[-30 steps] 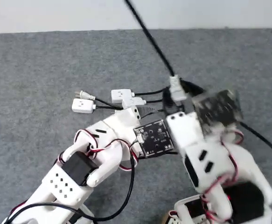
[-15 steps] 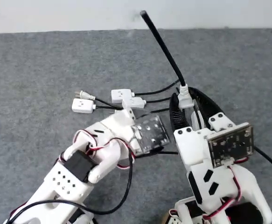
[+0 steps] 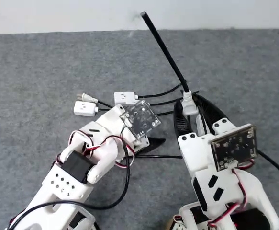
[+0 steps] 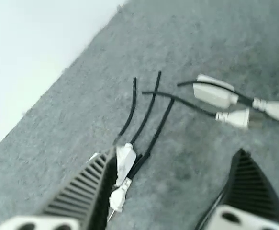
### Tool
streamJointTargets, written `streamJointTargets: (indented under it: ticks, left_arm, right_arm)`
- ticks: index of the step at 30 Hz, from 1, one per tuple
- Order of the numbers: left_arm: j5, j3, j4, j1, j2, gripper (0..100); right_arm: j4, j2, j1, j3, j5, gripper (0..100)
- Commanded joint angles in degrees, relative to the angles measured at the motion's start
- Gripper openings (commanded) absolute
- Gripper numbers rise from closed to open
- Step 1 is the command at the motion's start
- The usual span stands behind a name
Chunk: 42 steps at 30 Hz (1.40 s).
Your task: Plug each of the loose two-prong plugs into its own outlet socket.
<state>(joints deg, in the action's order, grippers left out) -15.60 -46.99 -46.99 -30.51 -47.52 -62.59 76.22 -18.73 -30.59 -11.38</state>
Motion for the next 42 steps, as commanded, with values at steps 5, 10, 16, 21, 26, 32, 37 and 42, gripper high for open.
streamJointTargets:
  ticks: [5,10,16,21,26,32,37,42]
  left_arm:
    - [12.04,2.33,8.62,2.37,-1.32,35]
    - [15.03,4.88,8.44,-1.58,-1.32,35]
    - [15.12,9.63,8.44,-7.82,-1.41,35]
    - [17.23,15.34,7.74,-8.35,-1.41,35]
    - [18.02,22.2,2.55,-8.53,-1.41,35]
    - [18.37,26.33,0.53,-8.62,-1.41,35]
    - [18.29,26.15,0.62,-8.53,-1.14,35]
    - [18.02,26.15,1.85,-8.26,-0.88,35]
  right_arm:
    - [-1.89,0.13,0.66,0.18,-0.35,0.9]
    - [-1.36,0.13,0.66,0.18,-0.35,0.9]
    - [-0.31,0.22,0.66,0.26,-0.35,0.9]
    - [4.53,2.15,0.84,0.44,-0.35,0.9]
    - [5.76,5.41,0.92,0.35,-0.35,0.9]
    - [5.58,6.73,0.75,0.26,-0.35,0.9]
    - [3.82,6.73,0.66,0.26,-0.26,0.9]
    - [1.36,6.73,-1.89,0.18,-0.35,0.9]
